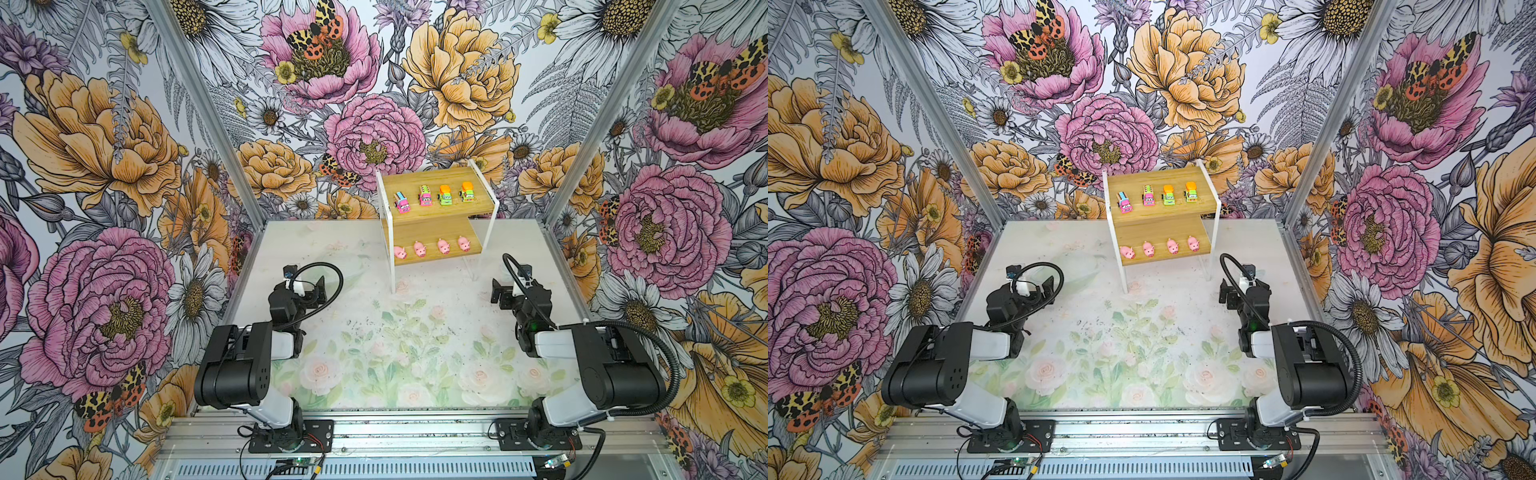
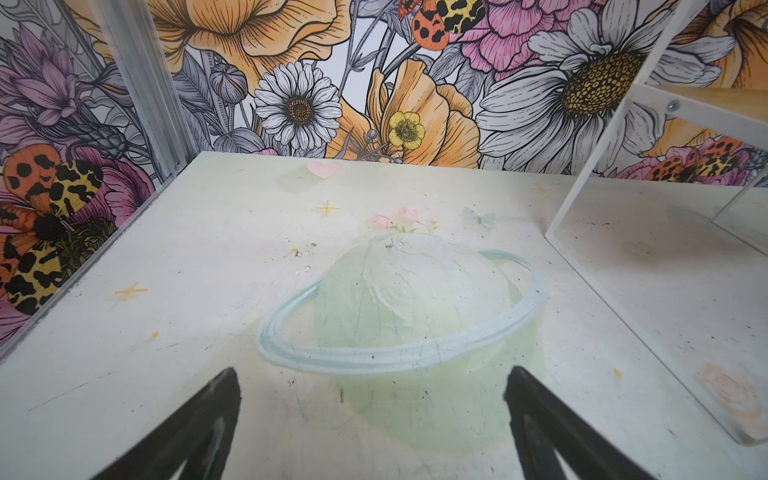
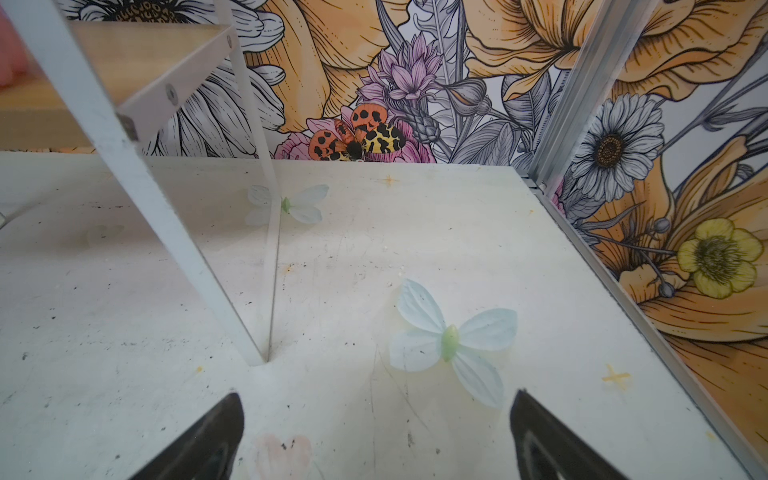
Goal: Place and organize the plastic toys onto the shelf
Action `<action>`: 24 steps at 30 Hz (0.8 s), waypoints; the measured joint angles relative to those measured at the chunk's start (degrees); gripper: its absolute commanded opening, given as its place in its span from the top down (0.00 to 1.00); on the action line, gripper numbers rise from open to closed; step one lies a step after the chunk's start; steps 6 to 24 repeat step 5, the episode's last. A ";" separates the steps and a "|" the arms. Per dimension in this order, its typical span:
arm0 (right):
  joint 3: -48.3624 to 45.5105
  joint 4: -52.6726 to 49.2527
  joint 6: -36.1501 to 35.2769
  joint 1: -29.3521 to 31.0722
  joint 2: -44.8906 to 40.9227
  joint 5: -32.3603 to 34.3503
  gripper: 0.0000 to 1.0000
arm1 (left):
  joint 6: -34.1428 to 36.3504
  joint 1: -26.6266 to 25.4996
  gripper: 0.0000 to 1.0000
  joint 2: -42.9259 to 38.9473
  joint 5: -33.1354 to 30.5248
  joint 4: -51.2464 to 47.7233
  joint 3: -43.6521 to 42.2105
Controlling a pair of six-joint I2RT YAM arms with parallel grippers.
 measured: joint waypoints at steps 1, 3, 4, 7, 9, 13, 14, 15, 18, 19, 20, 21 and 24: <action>0.00 0.00 -0.02 0.02 0.00 0.00 0.00 | 0.00 -0.11 0.01 0.00 -0.02 0.00 0.00; 0.00 0.00 -0.02 0.02 0.00 0.00 0.00 | 0.02 -0.15 0.01 0.00 -0.04 0.00 0.00; 0.00 0.00 -0.02 0.00 0.00 0.00 0.00 | 0.02 -0.15 0.01 0.00 -0.04 0.00 0.00; 0.00 0.00 -0.02 0.02 0.00 0.00 0.01 | 0.02 -0.15 0.01 0.00 -0.04 0.00 0.00; 0.00 0.00 -0.02 0.02 0.00 0.00 0.01 | 0.02 -0.15 0.01 0.00 -0.04 0.00 0.00; 0.00 0.00 -0.02 0.02 0.00 0.00 0.01 | 0.02 -0.15 0.01 0.00 -0.04 0.00 0.00; 0.00 0.00 -0.02 0.02 0.00 0.00 0.01 | 0.02 -0.15 0.01 0.00 -0.04 0.00 0.00; 0.00 0.00 -0.02 0.02 0.00 0.00 0.01 | 0.02 -0.15 0.01 0.00 -0.04 0.00 0.00; 0.00 0.00 -0.02 0.02 0.00 0.00 0.01 | 0.02 -0.15 0.01 0.00 -0.04 0.00 0.00; 0.00 0.00 -0.02 0.02 0.00 0.00 0.01 | 0.02 -0.15 0.01 0.00 -0.04 0.00 0.00; 0.00 0.00 -0.02 0.02 0.00 0.00 0.01 | 0.02 -0.15 0.01 0.00 -0.04 0.00 0.00; 0.00 0.00 -0.02 0.02 0.00 0.00 0.01 | 0.02 -0.15 0.01 0.00 -0.04 0.00 0.00; 0.00 0.00 -0.02 0.02 0.00 0.00 0.01 | 0.02 -0.15 0.01 0.00 -0.04 0.00 0.00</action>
